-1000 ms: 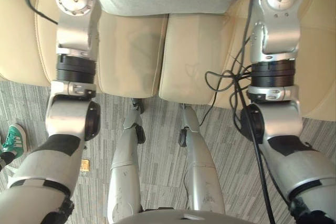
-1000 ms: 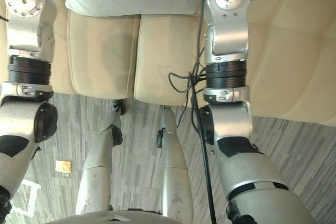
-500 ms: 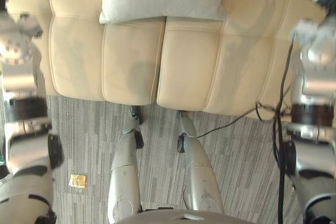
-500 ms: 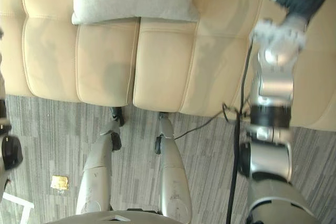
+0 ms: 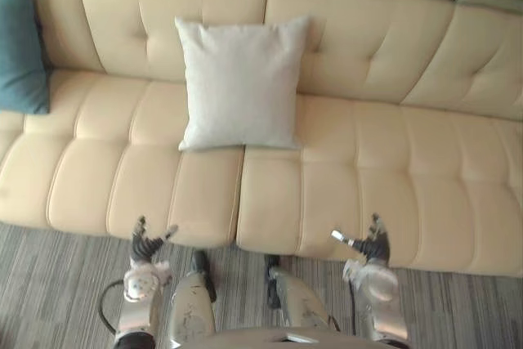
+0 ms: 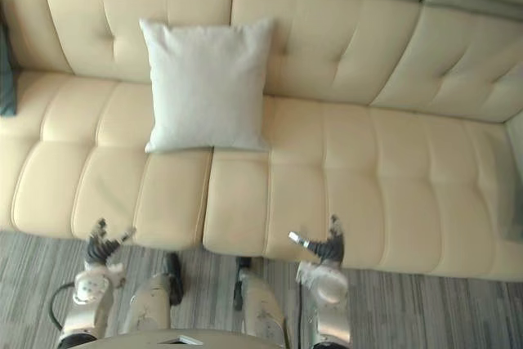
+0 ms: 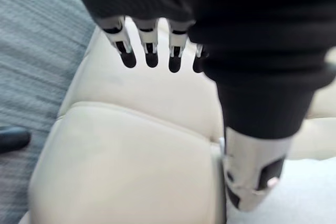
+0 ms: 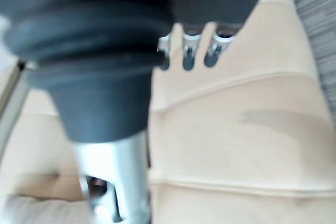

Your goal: Pick up cushions and gather them together orderly.

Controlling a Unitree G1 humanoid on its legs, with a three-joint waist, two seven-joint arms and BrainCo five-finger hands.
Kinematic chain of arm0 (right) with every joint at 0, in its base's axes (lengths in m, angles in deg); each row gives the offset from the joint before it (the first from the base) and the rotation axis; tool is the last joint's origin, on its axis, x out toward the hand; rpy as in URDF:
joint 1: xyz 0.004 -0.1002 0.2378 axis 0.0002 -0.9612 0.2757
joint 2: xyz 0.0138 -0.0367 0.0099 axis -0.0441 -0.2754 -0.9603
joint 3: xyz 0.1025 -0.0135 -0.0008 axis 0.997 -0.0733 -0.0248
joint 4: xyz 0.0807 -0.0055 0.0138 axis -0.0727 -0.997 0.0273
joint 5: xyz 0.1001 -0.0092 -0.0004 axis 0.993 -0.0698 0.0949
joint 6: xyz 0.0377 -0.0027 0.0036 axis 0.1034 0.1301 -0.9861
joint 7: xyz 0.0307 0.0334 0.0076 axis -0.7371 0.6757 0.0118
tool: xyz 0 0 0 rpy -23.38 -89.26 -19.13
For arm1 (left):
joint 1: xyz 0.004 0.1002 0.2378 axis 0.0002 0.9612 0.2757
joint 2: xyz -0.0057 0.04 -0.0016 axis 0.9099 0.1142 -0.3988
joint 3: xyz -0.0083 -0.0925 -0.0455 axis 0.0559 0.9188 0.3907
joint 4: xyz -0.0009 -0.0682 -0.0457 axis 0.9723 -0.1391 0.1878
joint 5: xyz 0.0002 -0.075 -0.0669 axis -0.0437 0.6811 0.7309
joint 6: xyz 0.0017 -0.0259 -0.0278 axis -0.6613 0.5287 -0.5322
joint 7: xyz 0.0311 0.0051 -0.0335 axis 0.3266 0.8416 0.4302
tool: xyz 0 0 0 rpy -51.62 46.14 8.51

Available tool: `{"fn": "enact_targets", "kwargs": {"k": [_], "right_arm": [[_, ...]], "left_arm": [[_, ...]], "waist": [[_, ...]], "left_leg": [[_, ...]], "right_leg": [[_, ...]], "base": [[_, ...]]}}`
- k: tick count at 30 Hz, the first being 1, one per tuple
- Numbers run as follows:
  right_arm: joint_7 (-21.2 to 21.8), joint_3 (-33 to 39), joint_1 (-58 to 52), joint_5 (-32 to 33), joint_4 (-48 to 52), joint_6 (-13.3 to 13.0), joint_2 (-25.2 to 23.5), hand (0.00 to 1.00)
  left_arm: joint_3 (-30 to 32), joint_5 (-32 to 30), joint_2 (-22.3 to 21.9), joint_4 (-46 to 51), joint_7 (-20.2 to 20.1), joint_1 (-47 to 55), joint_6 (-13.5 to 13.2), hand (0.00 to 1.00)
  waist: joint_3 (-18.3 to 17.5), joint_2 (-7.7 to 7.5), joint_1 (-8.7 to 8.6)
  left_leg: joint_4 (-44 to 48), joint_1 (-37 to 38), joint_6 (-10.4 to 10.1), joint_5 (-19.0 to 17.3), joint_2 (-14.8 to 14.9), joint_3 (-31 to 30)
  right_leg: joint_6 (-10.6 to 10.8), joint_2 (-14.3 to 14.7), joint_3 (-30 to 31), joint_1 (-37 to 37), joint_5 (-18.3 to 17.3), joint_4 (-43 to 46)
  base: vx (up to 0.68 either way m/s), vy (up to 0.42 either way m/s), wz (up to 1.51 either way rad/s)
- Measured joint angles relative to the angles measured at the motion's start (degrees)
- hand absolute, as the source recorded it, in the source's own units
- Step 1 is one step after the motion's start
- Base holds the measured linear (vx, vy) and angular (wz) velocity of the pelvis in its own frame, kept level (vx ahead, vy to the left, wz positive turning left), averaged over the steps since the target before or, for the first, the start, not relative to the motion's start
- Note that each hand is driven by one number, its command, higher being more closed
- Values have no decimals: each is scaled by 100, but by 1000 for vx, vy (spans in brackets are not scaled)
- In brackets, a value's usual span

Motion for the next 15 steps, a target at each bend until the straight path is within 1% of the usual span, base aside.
{"fn": "enact_targets", "kwargs": {"k": [1,3,5,7,8,10,12,13,14,15], "right_arm": [[-1,58,10,-33,-443,39,-34,0],[-3,158,25,-33,-911,67,-102,0],[3,287,36,-41,-1504,152,-153,0],[12,384,29,-92,-1829,213,-153,0],[24,480,45,-226,-2026,284,-154,0],[32,520,114,-266,-2201,296,-142,0],[105,514,191,-269,-2234,298,-147,0],[121,509,226,-269,-2270,296,-146,0],[130,445,308,-268,-2372,281,-133,0],[130,343,422,-268,-2483,286,-105,0]], "left_arm": [[14,-2,-66,-379,-32,1,12,0],[73,0,-114,-784,-76,2,35,0],[245,0,-165,-1207,-95,4,92,0],[357,0,-181,-1421,-97,24,128,0],[436,0,-177,-1573,-97,21,143,0],[516,-5,-175,-1679,-99,16,148,0],[589,-9,-149,-1829,-100,6,151,0],[622,-6,-144,-1843,-99,-22,154,0],[687,5,-146,-1835,-93,-98,154,0],[775,9,-143,-1822,-88,-145,154,0]], "waist": [[-137,-2,2],[-262,-1,15],[-399,14,21],[-533,24,22],[-572,25,23],[-597,6,65],[-558,2,112],[-556,2,110],[-553,14,161],[-557,63,281]], "left_leg": [[-44,150,-17,-27,-2,16],[-150,383,-43,-39,-16,82],[-273,718,-81,-47,-26,147],[-380,860,-104,-36,-52,172],[-415,972,-105,-34,-57,233],[-442,1052,-92,-29,-60,329],[-329,1109,-85,-68,-39,532],[-248,1074,-73,-85,-23,589],[-166,1003,0,-111,41,666],[-278,931,75,-62,133,774]], "right_leg": [[-2,-4,1,147,-1,-68],[-5,-17,3,342,1,-152],[-30,-16,17,613,18,-278],[-37,-18,44,715,26,-334],[-25,-14,87,793,38,-371],[4,0,229,793,93,-378],[86,36,383,826,298,-439],[97,47,354,800,399,-446],[190,125,281,666,698,-438],[436,230,267,593,1210,-689]], "base": [[32,-3,-6],[47,-1,-13],[45,-2,-14],[42,1,-9],[47,12,-14],[32,14,-34],[16,11,-48],[-77,9,-53],[-142,5,-70],[-195,3,-82]]}}
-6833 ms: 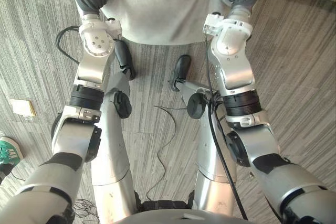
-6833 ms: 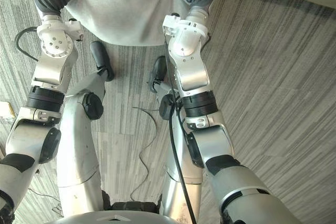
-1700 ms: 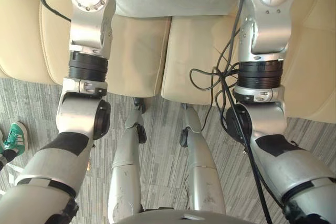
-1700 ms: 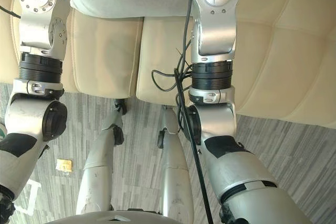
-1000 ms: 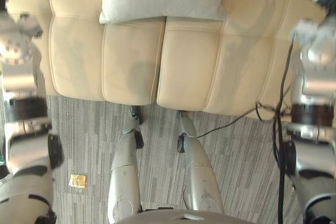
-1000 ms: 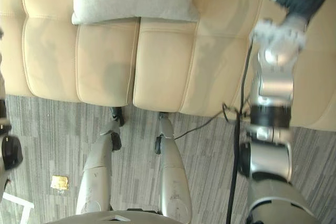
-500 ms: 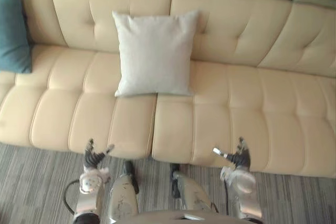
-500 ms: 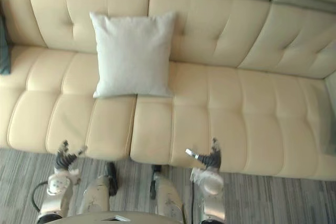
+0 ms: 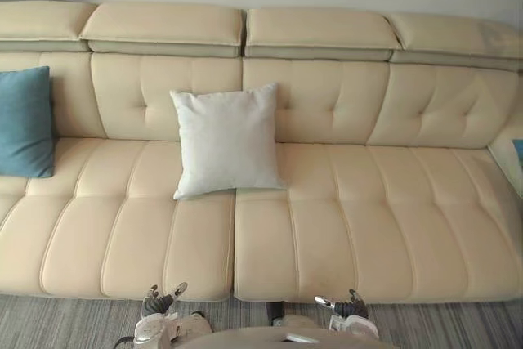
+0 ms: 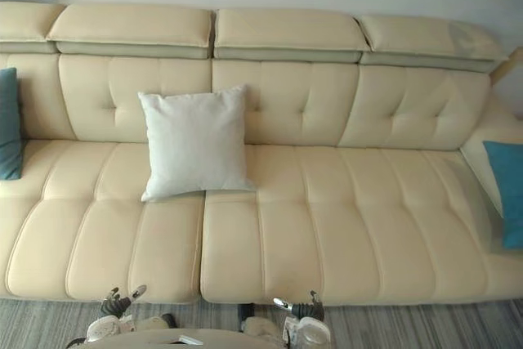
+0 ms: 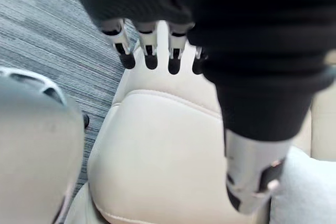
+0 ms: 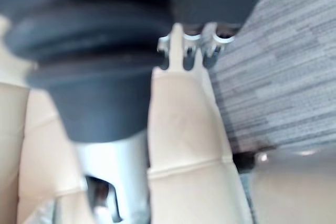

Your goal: Pick up cushions and gather them together orderly.

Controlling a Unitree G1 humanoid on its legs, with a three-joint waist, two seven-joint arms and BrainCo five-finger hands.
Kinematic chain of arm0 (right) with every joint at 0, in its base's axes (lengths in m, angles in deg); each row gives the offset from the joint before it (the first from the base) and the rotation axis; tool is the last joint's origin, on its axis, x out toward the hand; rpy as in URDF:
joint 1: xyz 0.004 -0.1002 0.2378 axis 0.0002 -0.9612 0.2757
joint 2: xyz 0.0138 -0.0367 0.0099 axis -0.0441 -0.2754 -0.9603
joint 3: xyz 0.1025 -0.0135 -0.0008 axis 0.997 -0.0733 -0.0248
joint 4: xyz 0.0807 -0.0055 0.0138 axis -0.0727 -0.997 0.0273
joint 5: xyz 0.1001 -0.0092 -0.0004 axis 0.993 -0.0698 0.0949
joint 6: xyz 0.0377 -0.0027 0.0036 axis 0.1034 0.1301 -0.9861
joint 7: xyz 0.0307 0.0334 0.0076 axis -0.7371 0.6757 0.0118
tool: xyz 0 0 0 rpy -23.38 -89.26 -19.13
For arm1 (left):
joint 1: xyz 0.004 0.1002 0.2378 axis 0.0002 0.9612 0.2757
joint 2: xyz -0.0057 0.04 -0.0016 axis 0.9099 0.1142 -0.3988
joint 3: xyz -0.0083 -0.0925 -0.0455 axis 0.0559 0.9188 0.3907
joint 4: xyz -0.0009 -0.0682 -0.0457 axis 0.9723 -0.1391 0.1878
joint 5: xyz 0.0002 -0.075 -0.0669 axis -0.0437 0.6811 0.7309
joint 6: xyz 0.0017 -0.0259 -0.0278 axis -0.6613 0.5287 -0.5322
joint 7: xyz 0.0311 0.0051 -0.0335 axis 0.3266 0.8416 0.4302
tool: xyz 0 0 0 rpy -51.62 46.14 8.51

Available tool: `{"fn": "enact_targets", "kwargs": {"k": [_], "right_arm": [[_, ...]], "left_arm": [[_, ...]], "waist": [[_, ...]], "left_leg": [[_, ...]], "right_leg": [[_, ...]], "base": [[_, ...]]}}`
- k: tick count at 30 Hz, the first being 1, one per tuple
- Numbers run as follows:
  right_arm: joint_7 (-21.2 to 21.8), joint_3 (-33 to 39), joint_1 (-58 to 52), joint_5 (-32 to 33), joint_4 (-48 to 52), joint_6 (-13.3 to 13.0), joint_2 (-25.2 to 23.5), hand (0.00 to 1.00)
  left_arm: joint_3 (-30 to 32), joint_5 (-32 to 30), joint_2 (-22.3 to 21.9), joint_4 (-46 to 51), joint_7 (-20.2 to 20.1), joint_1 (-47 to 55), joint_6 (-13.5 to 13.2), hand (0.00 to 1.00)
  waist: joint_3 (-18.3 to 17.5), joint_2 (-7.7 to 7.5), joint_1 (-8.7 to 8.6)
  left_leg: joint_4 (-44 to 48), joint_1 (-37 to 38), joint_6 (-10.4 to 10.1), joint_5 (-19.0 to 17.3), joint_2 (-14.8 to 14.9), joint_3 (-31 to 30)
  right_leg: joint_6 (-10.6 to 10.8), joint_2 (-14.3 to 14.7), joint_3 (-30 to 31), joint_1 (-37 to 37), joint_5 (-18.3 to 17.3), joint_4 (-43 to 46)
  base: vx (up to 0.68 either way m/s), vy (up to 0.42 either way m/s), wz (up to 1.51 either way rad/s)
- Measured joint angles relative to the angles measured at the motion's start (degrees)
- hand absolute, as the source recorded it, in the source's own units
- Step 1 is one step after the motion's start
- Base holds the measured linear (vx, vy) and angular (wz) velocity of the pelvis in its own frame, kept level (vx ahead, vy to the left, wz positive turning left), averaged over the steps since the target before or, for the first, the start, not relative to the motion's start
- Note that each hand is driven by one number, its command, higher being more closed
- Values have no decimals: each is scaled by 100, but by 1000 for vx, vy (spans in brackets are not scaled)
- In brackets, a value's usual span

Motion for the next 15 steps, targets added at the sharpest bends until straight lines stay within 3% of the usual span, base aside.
{"fn": "enact_targets", "kwargs": {"k": [1,2,3,5,6,8,10,11,13,15], "right_arm": [[4,14,199,0,-76,9,-10,0],[4,16,171,0,-108,10,-21,0],[3,23,116,0,-142,8,-30,0],[6,6,54,-1,-189,6,-66,0],[7,5,107,-1,-324,-1,-94,0],[4,11,282,-2,-406,18,-80,0],[-18,-4,517,-4,-356,10,-3,0],[-22,-17,587,-4,-357,11,47,0],[-59,-95,633,-5,-355,21,183,0],[-133,-104,508,-4,-352,24,189,0]], "left_arm": [[50,39,-22,-2,13,-76,-15,0],[32,94,6,1,13,-102,-14,0],[14,114,28,4,22,-91,-13,0],[13,189,109,14,33,-25,-12,0],[21,222,144,11,37,12,-8,0],[59,237,99,21,50,2,-5,0],[131,438,-125,-1,118,-26,-6,0],[113,447,-152,-7,122,-41,-4,0],[-51,452,-291,-66,118,-45,10,0],[-68,445,-320,-62,124,20,7,0]], "waist": [[64,76,-18],[91,101,-60],[102,90,-76],[70,-48,-58],[27,-166,-38],[16,-230,72],[42,12,244],[77,74,260],[234,377,201],[259,431,178]], "left_leg": [[-108,-5,46,132,151,81],[-99,19,61,168,125,9],[-55,31,92,199,79,-103],[95,-40,83,262,15,-335],[120,-216,67,417,-55,-450],[189,-492,15,612,-49,-504],[-156,-726,-55,1047,89,-463],[-257,-766,-77,1168,117,-459],[-680,-706,-159,1509,213,-599],[-958,-527,-179,1595,214,-557]], "right_leg": [[-318,-86,-368,-242,-735,1014],[-412,-310,-645,-449,-1542,2290],[-358,-603,-786,-393,-2015,3429],[-32,-946,-837,35,-2295,4351],[189,-1081,-751,343,-2461,4351],[216,-970,-754,489,-2893,3723],[31,-617,-893,776,-3099,2406],[-34,-547,-892,872,-3127,2070],[-261,-309,-1003,979,-2898,1648],[-303,-282,-1035,969,-2871,1675]], "base": [[-159,18,-46],[-142,16,13],[-107,-29,58],[-160,-151,63],[-178,-200,46],[-267,-249,13],[-321,-214,-28],[-282,-150,-14],[-363,-131,4],[-296,-45,1]]}}
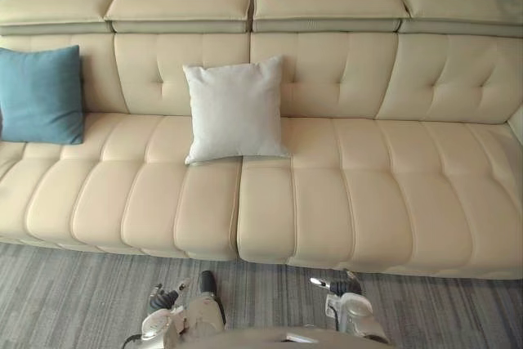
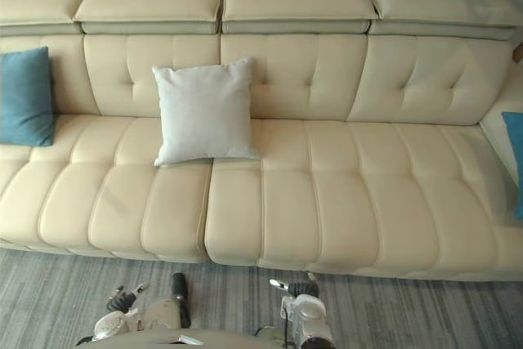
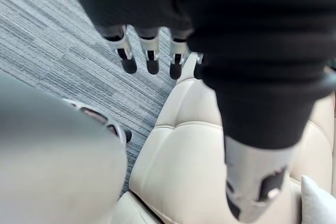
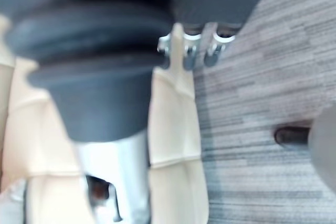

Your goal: Pick up cushions and gather them together orderly.

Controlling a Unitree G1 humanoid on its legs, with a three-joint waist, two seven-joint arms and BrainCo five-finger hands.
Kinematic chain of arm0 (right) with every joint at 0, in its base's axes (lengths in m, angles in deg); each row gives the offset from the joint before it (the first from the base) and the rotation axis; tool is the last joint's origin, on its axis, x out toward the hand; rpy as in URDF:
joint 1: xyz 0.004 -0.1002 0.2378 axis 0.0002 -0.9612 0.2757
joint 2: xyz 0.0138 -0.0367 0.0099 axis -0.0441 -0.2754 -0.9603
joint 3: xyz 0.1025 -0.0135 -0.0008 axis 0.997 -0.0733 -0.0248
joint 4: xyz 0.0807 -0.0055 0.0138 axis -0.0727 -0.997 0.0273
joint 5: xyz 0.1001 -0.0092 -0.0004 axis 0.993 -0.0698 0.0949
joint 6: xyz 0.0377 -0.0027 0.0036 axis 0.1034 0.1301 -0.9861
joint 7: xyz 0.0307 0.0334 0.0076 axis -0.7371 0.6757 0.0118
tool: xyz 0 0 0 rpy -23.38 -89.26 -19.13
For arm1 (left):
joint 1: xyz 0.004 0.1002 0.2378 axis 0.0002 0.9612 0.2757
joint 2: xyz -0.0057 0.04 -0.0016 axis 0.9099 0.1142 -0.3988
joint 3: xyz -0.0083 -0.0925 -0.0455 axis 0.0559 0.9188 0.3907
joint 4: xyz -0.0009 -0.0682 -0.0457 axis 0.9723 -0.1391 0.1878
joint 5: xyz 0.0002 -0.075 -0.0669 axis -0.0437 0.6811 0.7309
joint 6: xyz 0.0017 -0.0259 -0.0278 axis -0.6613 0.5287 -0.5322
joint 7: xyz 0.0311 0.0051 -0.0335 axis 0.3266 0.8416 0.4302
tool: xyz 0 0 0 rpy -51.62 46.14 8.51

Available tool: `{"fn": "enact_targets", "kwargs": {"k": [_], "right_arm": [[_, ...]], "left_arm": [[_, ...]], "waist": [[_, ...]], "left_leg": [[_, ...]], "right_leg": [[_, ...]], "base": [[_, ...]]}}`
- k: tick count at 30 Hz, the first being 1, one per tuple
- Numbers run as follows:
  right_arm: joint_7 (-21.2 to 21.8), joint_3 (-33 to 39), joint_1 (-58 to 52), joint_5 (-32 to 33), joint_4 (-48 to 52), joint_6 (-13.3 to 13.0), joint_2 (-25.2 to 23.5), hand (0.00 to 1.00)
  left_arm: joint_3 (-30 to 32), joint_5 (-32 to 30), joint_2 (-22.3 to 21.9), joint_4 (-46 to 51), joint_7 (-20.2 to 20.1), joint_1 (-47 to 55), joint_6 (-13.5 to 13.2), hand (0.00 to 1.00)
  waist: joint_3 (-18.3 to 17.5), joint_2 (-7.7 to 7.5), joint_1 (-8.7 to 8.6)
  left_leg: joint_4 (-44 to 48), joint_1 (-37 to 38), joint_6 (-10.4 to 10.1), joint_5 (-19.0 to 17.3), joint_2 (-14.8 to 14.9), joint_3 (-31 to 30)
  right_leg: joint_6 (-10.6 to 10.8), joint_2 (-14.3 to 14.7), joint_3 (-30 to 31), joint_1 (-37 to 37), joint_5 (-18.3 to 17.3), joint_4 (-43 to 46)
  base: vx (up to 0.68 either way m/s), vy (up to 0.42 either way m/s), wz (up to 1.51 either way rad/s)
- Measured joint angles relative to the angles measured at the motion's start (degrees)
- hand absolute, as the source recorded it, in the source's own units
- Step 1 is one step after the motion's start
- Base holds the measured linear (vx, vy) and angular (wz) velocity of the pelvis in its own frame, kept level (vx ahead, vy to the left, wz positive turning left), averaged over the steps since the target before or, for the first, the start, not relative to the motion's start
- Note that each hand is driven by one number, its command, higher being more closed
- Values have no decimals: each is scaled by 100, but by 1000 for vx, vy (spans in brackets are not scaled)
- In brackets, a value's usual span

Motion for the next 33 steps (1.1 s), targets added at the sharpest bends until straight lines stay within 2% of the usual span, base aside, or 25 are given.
{"fn": "enact_targets", "kwargs": {"k": [2,3,4,5,6,8,10,11,12,14,16,18,20,23,24,25,26,27,28,29,30,31,33], "right_arm": [[-43,7,-40,2,-2,8,-11,0],[-45,9,-34,3,-1,7,-17,0],[-46,12,-36,3,-2,7,-3,0],[-44,18,-57,2,-3,8,11,0],[-42,19,-89,2,-4,9,3,0],[-35,90,-127,1,-5,54,-43,0],[-25,122,-123,1,-8,76,-83,0],[-23,152,-152,0,-39,73,-124,0],[-13,248,-133,-1,-97,74,-57,0],[0,267,-176,1,-247,102,-132,0],[-2,346,-238,9,-245,99,-185,0],[-1,396,-238,11,-245,96,-178,0],[-1,466,-230,12,-240,97,-183,0],[1,441,-14,17,-247,91,-163,0],[2,318,102,19,-253,84,-147,0],[3,215,202,16,-262,69,-110,0],[1,222,251,14,-268,73,-105,0],[-1,240,264,12,-270,92,-80,0],[-2,243,240,10,-303,100,-8,0],[-4,242,205,8,-306,96,21,0],[-1,243,175,9,-357,95,61,0],[-5,243,181,9,-385,94,94,0],[-4,236,222,10,-483,97,152,0]], "left_arm": [[-48,-3,15,11,-1,23,-1,0],[-40,-2,22,57,-4,-29,-11,0],[-33,-2,27,54,-5,-31,-17,0],[-29,-8,50,32,-6,-11,-13,0],[-21,-9,51,16,-10,13,-13,0],[87,-9,42,2,-21,6,-14,0],[80,-20,125,-1,-44,29,-10,0],[105,-8,192,18,-65,7,-21,0],[100,-4,148,-29,-73,11,-27,0],[28,-21,242,-202,-119,-20,5,0],[-17,-27,270,-229,-135,-80,8,0],[-187,-140,333,-303,-144,-132,45,0],[-274,-239,336,-323,-152,-234,50,0],[-394,-255,341,-349,-189,-313,57,0],[-397,-258,342,-365,-187,-334,58,0],[-403,-302,343,-407,-188,-388,70,0],[-434,-357,334,-403,-188,-421,82,0],[-507,-366,328,-398,-193,-432,91,0],[-600,-386,342,-396,-191,-409,94,0],[-620,-417,342,-397,-201,-384,95,0],[-620,-463,353,-401,-223,-376,95,0],[-621,-465,365,-399,-237,-378,93,0],[-623,-483,446,-408,-250,-317,95,0]], "waist": [[16,-42,-50],[34,-89,-36],[32,-111,-24],[44,-137,-58],[47,-141,-64],[56,-170,-77],[11,-315,-143],[51,-414,-126],[92,-205,-75],[-20,-335,-194],[-47,-378,-212],[-45,-384,-329],[-46,-386,-376],[17,-301,-300],[34,-275,-293],[80,-224,-273],[127,-206,-255],[200,-178,-282],[256,-178,-284],[287,-142,-291],[302,-95,-367],[305,-95,-390],[302,-83,-314]], "left_leg": [[-195,78,-140,-140,-23,173],[13,67,-50,-169,-44,233],[263,72,13,-219,-93,223],[842,182,158,-691,-208,181],[994,297,118,-1078,-259,151],[1023,343,140,-1240,-333,393],[923,354,-1,-1388,-517,521],[1512,266,120,-1496,-663,56],[1643,276,227,-1907,-680,-333],[1348,470,149,-1923,-798,-112],[1246,542,175,-1939,-847,-13],[1233,540,195,-1957,-851,80],[1257,542,187,-1960,-792,180],[1274,531,228,-1935,-617,404],[1199,539,230,-1936,-529,532],[1100,598,246,-1925,-401,766],[1024,695,254,-1907,-312,1019],[999,869,243,-1910,-280,1328],[969,1132,191,-1943,-298,1588],[939,1288,145,-1969,-322,1678],[940,1365,40,-2034,-300,1673],[943,1382,30,-2043,-282,1663],[1117,1434,-78,-2115,-97,1631]], "right_leg": [[-149,-83,43,-66,74,-99],[-183,-187,77,-153,142,-120],[-153,-257,104,-206,193,-126],[-80,-369,256,-255,293,-181],[-28,-406,406,-303,368,-219],[67,-432,675,-330,509,-354],[56,-546,904,-397,692,-630],[197,-609,1085,-420,756,-665],[226,-469,1229,-402,848,-706],[154,-549,1343,-375,1145,-922],[158,-552,1335,-420,1341,-1062],[153,-512,1416,-432,1394,-1146],[151,-445,1477,-533,1430,-1127],[46,-193,1691,-943,1643,-993],[-33,-94,1411,-1168,1856,-976],[-265,-5,813,-1302,2082,-1034],[-493,-28,171,-1327,2071,-1044],[-860,-208,-978,-1330,1550,-718],[-887,-429,-1703,-1266,1184,-348],[-780,-496,-1914,-1188,1119,-232],[-675,-359,-1731,-1176,1105,-170],[-641,-301,-1596,-1193,1074,-174],[-598,-76,-1251,-1342,874,-141]], "base": [[-215,24,-15],[-108,63,-32],[-101,115,-50],[-81,160,-54],[-92,223,-62],[-96,199,-62],[-40,190,-59],[-12,246,-88],[-2,213,-86],[31,144,-65],[68,94,-62],[80,44,-36],[87,5,-38],[72,-26,-102],[49,-60,-156],[52,-104,-163],[26,-150,-140],[13,-159,-123],[9,-127,-107],[16,-96,-89],[20,-91,-59],[28,-142,-86],[35,-180,-110]]}}
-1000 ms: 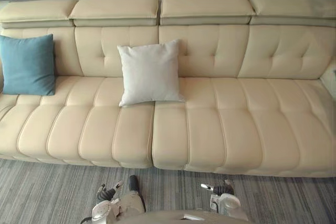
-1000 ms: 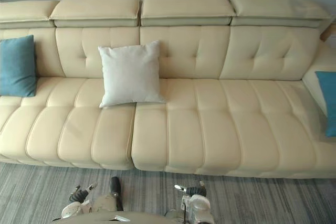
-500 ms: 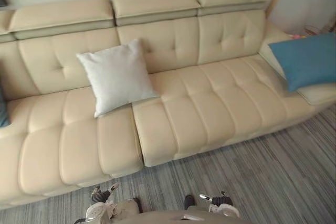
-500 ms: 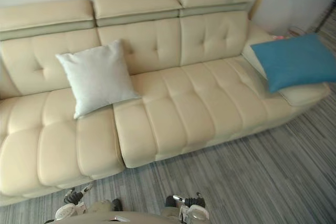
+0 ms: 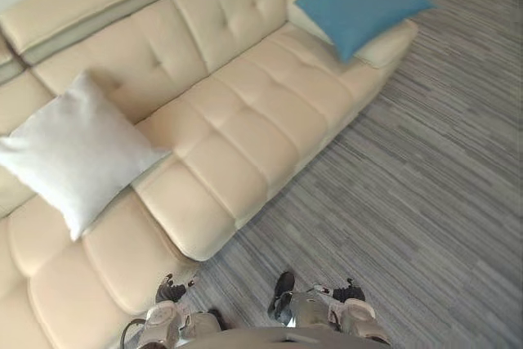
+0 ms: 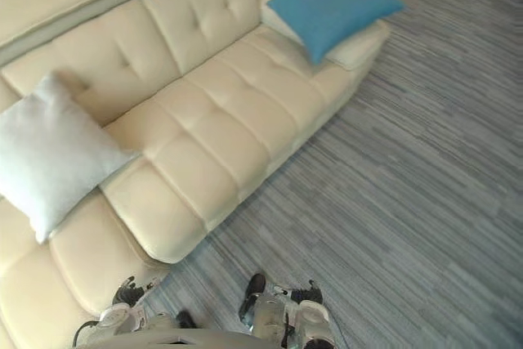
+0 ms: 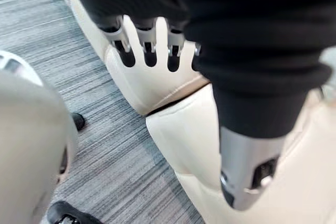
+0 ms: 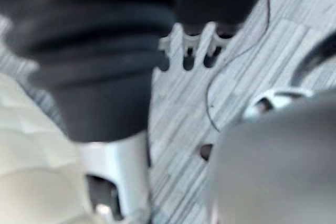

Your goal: Pick up cushions and gather them together orderly.

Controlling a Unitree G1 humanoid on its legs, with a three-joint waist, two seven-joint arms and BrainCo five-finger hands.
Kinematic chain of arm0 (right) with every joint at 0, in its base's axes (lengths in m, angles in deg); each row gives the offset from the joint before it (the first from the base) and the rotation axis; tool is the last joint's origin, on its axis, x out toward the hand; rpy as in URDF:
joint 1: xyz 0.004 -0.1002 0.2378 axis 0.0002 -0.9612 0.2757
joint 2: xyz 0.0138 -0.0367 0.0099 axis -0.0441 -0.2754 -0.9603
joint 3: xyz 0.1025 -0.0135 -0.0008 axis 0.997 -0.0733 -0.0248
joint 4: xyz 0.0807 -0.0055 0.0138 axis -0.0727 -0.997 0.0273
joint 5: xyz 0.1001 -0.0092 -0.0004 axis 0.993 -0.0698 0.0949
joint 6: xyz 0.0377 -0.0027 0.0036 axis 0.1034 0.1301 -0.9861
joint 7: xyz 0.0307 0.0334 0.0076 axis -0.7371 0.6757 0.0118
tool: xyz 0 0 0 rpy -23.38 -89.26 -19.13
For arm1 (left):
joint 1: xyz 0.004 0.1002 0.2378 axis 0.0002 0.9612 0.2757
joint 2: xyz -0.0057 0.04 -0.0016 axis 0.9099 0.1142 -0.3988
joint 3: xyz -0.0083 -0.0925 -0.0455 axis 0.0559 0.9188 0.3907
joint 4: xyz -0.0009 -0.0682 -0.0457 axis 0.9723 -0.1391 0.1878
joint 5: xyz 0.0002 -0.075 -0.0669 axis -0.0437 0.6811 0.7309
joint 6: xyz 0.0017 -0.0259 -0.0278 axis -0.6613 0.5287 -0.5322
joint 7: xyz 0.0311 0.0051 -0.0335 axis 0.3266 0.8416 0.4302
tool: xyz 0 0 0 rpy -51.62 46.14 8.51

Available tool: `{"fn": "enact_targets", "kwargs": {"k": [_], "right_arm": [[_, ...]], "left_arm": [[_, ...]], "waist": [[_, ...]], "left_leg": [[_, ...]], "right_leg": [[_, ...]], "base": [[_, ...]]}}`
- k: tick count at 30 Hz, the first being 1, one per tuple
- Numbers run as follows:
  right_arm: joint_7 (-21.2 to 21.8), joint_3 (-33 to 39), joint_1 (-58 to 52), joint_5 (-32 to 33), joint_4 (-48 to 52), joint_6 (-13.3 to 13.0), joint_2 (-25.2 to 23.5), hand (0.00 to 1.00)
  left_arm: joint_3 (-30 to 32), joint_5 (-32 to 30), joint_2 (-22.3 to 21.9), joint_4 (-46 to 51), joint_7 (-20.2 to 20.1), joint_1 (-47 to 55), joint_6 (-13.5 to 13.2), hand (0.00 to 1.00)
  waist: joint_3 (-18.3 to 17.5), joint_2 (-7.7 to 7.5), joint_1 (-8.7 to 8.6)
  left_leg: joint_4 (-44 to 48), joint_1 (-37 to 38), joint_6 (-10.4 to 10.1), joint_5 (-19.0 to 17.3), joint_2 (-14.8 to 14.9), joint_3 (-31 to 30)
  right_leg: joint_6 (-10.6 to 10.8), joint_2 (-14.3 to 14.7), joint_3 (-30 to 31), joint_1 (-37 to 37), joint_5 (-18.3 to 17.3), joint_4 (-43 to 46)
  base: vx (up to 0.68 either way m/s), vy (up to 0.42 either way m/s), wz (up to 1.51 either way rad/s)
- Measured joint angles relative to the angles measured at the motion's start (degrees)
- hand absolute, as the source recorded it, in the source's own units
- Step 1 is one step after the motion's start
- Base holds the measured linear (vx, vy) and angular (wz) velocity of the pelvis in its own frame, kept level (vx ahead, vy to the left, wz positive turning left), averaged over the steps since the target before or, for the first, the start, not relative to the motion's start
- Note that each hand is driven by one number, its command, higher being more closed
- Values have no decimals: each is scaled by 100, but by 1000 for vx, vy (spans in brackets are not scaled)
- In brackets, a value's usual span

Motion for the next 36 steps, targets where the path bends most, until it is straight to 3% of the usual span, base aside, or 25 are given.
{"fn": "enact_targets", "kwargs": {"k": [2,4,5,6,7,9,11,13,15,17,20,21,22,23,24,25,26,28,30,32,33,34,35,36], "right_arm": [[-10,11,-39,18,20,-6,-61,0],[-26,-2,-78,17,43,0,-73,0],[-32,-21,-91,16,45,0,-71,0],[-35,-87,-52,16,66,-1,-65,0],[-32,-130,-17,15,65,0,-69,0],[-33,-149,33,8,62,4,-90,0],[-41,-174,13,9,64,10,-88,0],[-56,-199,11,16,72,9,-88,0],[-65,-221,16,56,75,5,-79,0],[-69,-224,14,61,74,4,-68,0],[-66,-225,-169,63,73,5,-166,0],[-58,-231,-240,65,72,3,-226,0],[-50,-221,-257,86,103,-6,-246,0],[-51,-222,-261,101,156,-2,-235,0],[-42,-223,-270,107,278,-16,-227,0],[-41,-223,-265,107,280,-37,-226,0],[-39,-225,-245,107,315,-53,-226,0],[-37,-223,-254,108,450,-49,-236,0],[-37,-214,-210,127,475,-65,-227,0],[-38,-210,-58,128,468,-52,-173,0],[-40,-191,-28,126,451,-45,-170,0],[-40,-167,-29,127,431,-44,-167,0],[-38,-104,24,120,381,-37,-127,0],[-38,-47,85,117,348,-36,-87,0]], "left_arm": [[49,-45,58,-8,-3,20,11,0],[98,-43,34,57,-5,25,-15,0],[120,-48,27,129,1,25,-16,0],[132,-47,-10,135,1,37,-20,0],[135,-43,-17,163,0,33,-26,0],[144,-37,-102,303,12,40,-62,0],[156,-38,-158,421,19,51,-62,0],[211,-40,-213,476,21,53,-64,0],[268,-40,-225,494,20,50,-70,0],[332,-41,-211,462,27,70,-67,0],[411,-39,-98,444,67,184,-39,0],[397,-41,29,378,74,221,-37,0],[309,-42,154,248,88,241,23,0],[256,-44,174,228,113,264,53,0],[198,-67,179,232,126,277,104,0],[165,-98,185,231,128,278,119,0],[68,-96,200,242,133,255,121,0],[-57,-91,160,284,132,145,121,0],[-135,-90,85,275,133,84,124,0],[-362,-90,21,236,129,-2,123,0],[-452,-92,22,219,124,-32,122,0],[-448,-92,8,205,126,-42,123,0],[-431,-94,-112,112,125,-127,122,0],[-411,-96,-167,110,122,-172,113,0]], "waist": [[78,-47,-1],[139,21,54],[190,39,108],[202,72,142],[205,75,150],[219,82,255],[218,83,342],[228,96,381],[218,94,488],[157,121,577],[-20,-85,609],[-89,-268,584],[-132,-380,461],[-119,-362,421],[-98,-328,384],[-93,-302,360],[-68,-258,284],[-54,-261,282],[-28,-252,238],[40,-175,102],[112,-213,18],[124,-234,4],[137,-114,8],[174,-29,31]], "left_leg": [[1355,-339,86,10,545,-169],[2504,-591,478,237,947,-547],[3175,-758,529,263,1067,-905],[3566,-988,353,-78,869,-1387],[3577,-1098,333,-184,733,-1515],[3076,-1512,425,-392,156,-1876],[2450,-1716,419,-392,-101,-2035],[1137,-1905,252,-219,-462,-2456],[286,-1891,238,133,-549,-2588],[245,-1858,284,424,-594,-2658],[551,-1721,514,347,-758,-2448],[535,-1603,549,214,-895,-2254],[585,-1344,683,43,-997,-2075],[626,-1205,715,-84,-1012,-2050],[652,-909,750,-295,-1037,-2006],[640,-797,763,-359,-1044,-2005],[580,-531,773,-498,-1040,-2015],[486,-131,708,-761,-980,-2027],[259,148,694,-817,-938,-2018],[-227,602,627,-782,-840,-2046],[-502,934,563,-749,-850,-2199],[-536,1032,508,-759,-844,-2272],[-540,1162,423,-745,-701,-2503],[-414,1143,280,-608,-634,-2632]], "right_leg": [[-23,243,-12,159,-120,-141],[-101,376,-43,414,-151,-113],[-245,491,198,530,-158,-5],[-306,636,560,609,-214,31],[-307,673,729,616,-214,27],[-319,790,1334,640,-207,-68],[-326,841,1664,666,-204,-134],[-354,857,1992,776,-187,-269],[-342,913,2362,843,-194,-375],[-254,963,2700,851,-244,-366],[202,833,3135,566,-740,462],[538,687,3135,349,-955,1064],[1208,498,3086,10,-1147,2255],[1395,429,2969,-141,-1068,2749],[1276,240,2625,-410,-970,3624],[1157,134,2440,-485,-993,3860],[862,-99,1997,-569,-1087,4034],[636,-360,1370,-827,-1221,3653],[574,-371,1122,-1077,-1195,3018],[530,-219,1045,-1267,-780,1781],[518,-97,1210,-1192,-16,664],[464,-87,1271,-1130,467,573],[133,7,1245,-1046,688,807],[65,15,1222,-1081,390,1124]], "base": [[62,-193,-95],[100,-74,-83],[119,6,-140],[117,23,-136],[147,51,-136],[130,57,-130],[144,97,-119],[167,129,-110],[219,170,-119],[295,237,-130],[308,258,-94],[330,212,-53],[412,219,-43],[437,182,-36],[366,133,-22],[382,96,-8],[307,47,8],[473,-1,4],[474,-57,5],[666,-151,29],[495,-138,37],[617,-197,43],[470,-161,25],[700,-254,29]]}}
